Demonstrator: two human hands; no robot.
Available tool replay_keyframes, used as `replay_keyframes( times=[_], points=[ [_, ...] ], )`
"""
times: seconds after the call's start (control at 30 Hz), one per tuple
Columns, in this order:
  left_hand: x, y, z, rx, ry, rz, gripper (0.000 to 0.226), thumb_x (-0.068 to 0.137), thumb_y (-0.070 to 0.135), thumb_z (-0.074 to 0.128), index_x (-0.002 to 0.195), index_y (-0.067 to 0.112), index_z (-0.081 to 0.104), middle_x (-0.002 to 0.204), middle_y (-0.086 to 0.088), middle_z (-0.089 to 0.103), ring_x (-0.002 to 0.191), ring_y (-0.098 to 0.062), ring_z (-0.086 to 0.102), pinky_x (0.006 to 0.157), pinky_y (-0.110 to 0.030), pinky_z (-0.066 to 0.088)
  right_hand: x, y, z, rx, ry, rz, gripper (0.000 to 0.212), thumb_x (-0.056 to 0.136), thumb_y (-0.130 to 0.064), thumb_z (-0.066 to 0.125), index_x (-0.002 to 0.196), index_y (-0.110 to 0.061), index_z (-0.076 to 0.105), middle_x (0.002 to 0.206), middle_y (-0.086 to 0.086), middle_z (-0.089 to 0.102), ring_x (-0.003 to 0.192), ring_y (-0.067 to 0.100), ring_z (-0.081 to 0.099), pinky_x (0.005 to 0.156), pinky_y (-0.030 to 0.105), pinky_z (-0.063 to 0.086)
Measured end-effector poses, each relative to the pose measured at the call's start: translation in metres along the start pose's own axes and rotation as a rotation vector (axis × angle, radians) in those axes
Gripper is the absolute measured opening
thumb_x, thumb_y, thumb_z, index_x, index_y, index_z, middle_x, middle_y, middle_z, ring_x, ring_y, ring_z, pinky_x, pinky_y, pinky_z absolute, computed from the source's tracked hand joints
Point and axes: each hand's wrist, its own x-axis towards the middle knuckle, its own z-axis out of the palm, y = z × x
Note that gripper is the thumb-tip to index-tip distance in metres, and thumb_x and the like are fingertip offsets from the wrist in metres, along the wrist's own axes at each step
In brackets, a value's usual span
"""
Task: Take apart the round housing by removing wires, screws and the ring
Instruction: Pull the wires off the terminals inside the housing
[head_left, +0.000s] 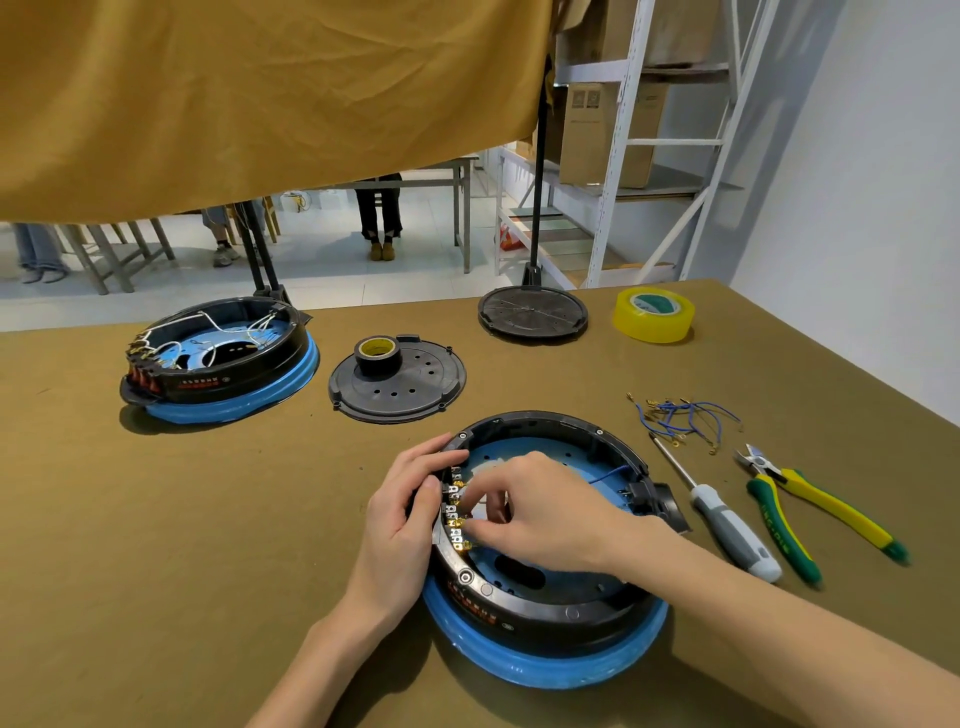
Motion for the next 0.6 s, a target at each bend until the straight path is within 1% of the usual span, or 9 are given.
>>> replay_keyframes(
  times=[0.07, 0.17, 0.23, 0.33, 0.4, 0.47, 0.53, 0.6],
  points=[
    [-0.001, 0.000, 0.000, -0.001, 0.001, -0.004, 0.038, 0.099, 0.023, 0.043, 0.123, 0.019, 0.072, 0.139, 0.012, 0.061, 0.133, 0.000, 0.052, 0.106, -0.009, 0.039, 0.003, -0.002, -0.003, -0.017, -0.033, -0.007, 0.017, 0.092, -0.043, 0.067, 0.101, -0.032, 0.076, 0.076, -0.012, 0.065, 0.072, 0.006, 0.059, 0.067, 0.030, 0.052],
    [-0.001, 0.000, 0.000, 0.011, -0.002, -0.008, 0.038, 0.099, 0.023, 0.042, 0.123, 0.020, 0.071, 0.139, 0.012, 0.061, 0.133, 0.000, 0.051, 0.107, -0.010, 0.038, 0.010, -0.003, -0.005, -0.002, -0.093, -0.032, 0.010, 0.092, -0.035, 0.068, 0.096, -0.029, 0.076, 0.079, -0.012, 0.067, 0.074, 0.007, 0.062, 0.068, 0.030, 0.053],
    [0.000, 0.000, 0.000, 0.013, -0.001, -0.007, 0.038, 0.099, 0.024, 0.042, 0.123, 0.020, 0.071, 0.139, 0.011, 0.061, 0.133, 0.000, 0.051, 0.107, -0.009, 0.038, 0.011, -0.001, -0.004, 0.016, -0.115, -0.051, 0.009, 0.094, -0.033, 0.067, 0.096, -0.028, 0.074, 0.083, -0.010, 0.068, 0.076, 0.008, 0.063, 0.070, 0.030, 0.053],
    [0.000, 0.001, 0.000, 0.008, -0.005, -0.005, 0.038, 0.099, 0.024, 0.042, 0.123, 0.019, 0.071, 0.139, 0.010, 0.061, 0.133, 0.001, 0.051, 0.105, -0.008, 0.038, 0.006, 0.009, 0.000, 0.090, -0.101, -0.046, 0.009, 0.096, -0.034, 0.068, 0.100, -0.028, 0.073, 0.082, -0.011, 0.066, 0.075, 0.006, 0.061, 0.065, 0.019, 0.046],
    [0.000, 0.001, 0.000, 0.013, -0.003, -0.004, 0.038, 0.099, 0.024, 0.042, 0.123, 0.020, 0.071, 0.139, 0.010, 0.061, 0.133, 0.001, 0.051, 0.106, -0.009, 0.038, 0.004, 0.014, 0.001, 0.171, -0.099, -0.019, 0.011, 0.096, -0.034, 0.069, 0.104, -0.029, 0.074, 0.080, -0.011, 0.065, 0.072, 0.004, 0.060, 0.063, 0.018, 0.047],
    [0.000, 0.002, 0.000, 0.009, -0.001, -0.007, 0.038, 0.099, 0.024, 0.042, 0.122, 0.019, 0.071, 0.139, 0.009, 0.061, 0.133, 0.000, 0.051, 0.107, -0.011, 0.039, 0.004, 0.017, 0.001, 0.178, -0.104, -0.030, 0.012, 0.095, -0.036, 0.068, 0.104, -0.031, 0.074, 0.081, -0.012, 0.065, 0.073, 0.004, 0.059, 0.064, 0.019, 0.048],
    [0.000, 0.002, 0.000, 0.002, -0.003, -0.008, 0.038, 0.099, 0.024, 0.042, 0.122, 0.019, 0.072, 0.139, 0.008, 0.061, 0.133, 0.000, 0.052, 0.107, -0.012, 0.040, 0.005, 0.017, 0.002, 0.176, -0.096, -0.039, 0.014, 0.094, -0.041, 0.066, 0.101, -0.032, 0.074, 0.080, -0.012, 0.064, 0.073, 0.006, 0.059, 0.062, 0.019, 0.047],
    [0.000, 0.002, 0.000, -0.004, -0.002, -0.008, 0.037, 0.099, 0.023, 0.042, 0.122, 0.019, 0.072, 0.138, 0.009, 0.061, 0.133, 0.000, 0.052, 0.107, -0.012, 0.040, 0.005, 0.017, 0.004, 0.207, -0.055, -0.027, 0.019, 0.093, -0.045, 0.065, 0.093, -0.031, 0.076, 0.078, -0.010, 0.067, 0.071, 0.007, 0.059, 0.061, 0.021, 0.046]
  ],
)
